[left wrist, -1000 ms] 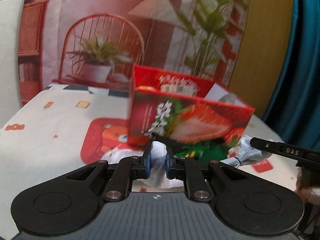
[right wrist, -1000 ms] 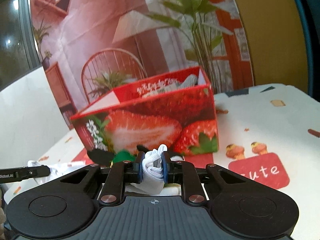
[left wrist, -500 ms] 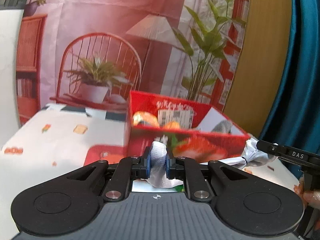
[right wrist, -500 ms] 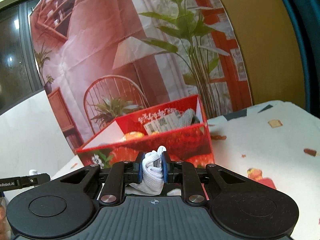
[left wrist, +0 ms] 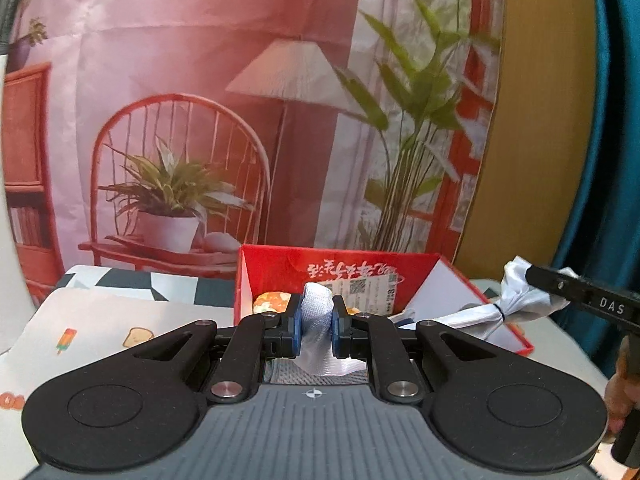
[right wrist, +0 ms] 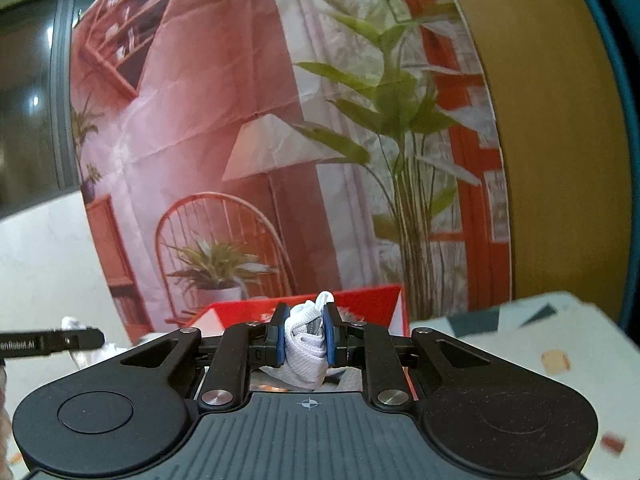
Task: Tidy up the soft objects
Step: 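Lift the white sock into the red box and open the left tool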
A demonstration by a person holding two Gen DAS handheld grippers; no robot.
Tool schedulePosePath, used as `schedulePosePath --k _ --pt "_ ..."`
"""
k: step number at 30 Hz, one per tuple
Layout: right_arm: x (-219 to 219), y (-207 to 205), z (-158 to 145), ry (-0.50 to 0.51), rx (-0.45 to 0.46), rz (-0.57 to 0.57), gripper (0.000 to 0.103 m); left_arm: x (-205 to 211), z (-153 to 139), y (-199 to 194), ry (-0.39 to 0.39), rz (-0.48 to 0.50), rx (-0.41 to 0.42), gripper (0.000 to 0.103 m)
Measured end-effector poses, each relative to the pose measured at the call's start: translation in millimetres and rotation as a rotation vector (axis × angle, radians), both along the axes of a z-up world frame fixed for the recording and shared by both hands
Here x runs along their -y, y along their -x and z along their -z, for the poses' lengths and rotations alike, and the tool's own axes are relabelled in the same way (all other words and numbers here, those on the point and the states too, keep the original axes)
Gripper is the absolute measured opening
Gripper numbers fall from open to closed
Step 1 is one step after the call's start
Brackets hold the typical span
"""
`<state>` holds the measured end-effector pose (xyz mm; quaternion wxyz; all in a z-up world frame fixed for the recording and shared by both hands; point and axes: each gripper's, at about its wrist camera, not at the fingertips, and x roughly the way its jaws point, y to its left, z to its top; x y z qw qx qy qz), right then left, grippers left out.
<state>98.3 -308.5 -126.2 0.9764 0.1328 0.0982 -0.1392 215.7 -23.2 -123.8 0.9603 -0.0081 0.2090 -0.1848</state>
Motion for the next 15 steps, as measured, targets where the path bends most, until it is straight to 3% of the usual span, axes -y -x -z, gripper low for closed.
schedulePosePath --k 6,15 --pt "7 -34 7 0.060 -0.103 -0.007 0.017 17 15 -35 -0.076 0.018 -0.110 0.015" --pt "-1 -61 37 0.064 -0.271 -0.052 0.017 25 41 -58 -0.140 0.032 -0.239 0.015"
